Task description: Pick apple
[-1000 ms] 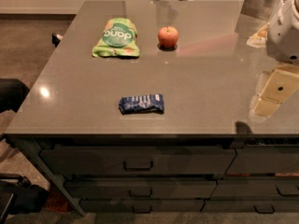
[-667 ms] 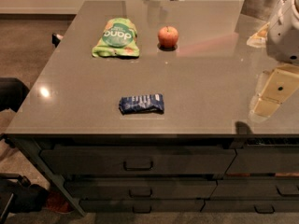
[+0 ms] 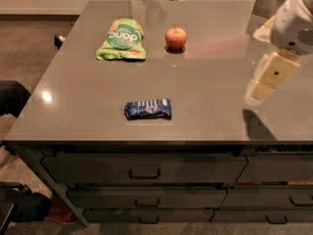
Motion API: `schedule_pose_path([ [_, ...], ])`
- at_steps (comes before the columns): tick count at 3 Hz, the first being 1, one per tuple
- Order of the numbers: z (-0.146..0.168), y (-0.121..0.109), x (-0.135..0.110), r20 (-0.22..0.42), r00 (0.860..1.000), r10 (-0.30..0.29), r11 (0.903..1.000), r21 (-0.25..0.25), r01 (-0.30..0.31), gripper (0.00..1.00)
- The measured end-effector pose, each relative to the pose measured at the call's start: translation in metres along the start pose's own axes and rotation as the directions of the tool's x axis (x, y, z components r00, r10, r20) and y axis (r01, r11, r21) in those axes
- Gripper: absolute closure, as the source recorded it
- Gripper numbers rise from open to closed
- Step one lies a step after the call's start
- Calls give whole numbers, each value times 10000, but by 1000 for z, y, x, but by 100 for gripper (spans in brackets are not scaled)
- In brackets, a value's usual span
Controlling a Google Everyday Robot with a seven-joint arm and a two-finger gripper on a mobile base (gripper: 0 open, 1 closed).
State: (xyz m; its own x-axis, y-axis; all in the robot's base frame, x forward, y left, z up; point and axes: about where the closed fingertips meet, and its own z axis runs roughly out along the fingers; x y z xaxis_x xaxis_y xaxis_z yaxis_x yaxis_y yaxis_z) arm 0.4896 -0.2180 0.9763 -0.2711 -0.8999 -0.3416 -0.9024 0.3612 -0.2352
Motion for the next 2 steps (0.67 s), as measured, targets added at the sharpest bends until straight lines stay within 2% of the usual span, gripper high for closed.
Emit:
schedule_pose_path([
  [1,17,-42,-3,681,9923,1038,9940,284,-1059,0],
  [2,34,-84,-2,1455,9600,2393,9668,557,-2495,0],
])
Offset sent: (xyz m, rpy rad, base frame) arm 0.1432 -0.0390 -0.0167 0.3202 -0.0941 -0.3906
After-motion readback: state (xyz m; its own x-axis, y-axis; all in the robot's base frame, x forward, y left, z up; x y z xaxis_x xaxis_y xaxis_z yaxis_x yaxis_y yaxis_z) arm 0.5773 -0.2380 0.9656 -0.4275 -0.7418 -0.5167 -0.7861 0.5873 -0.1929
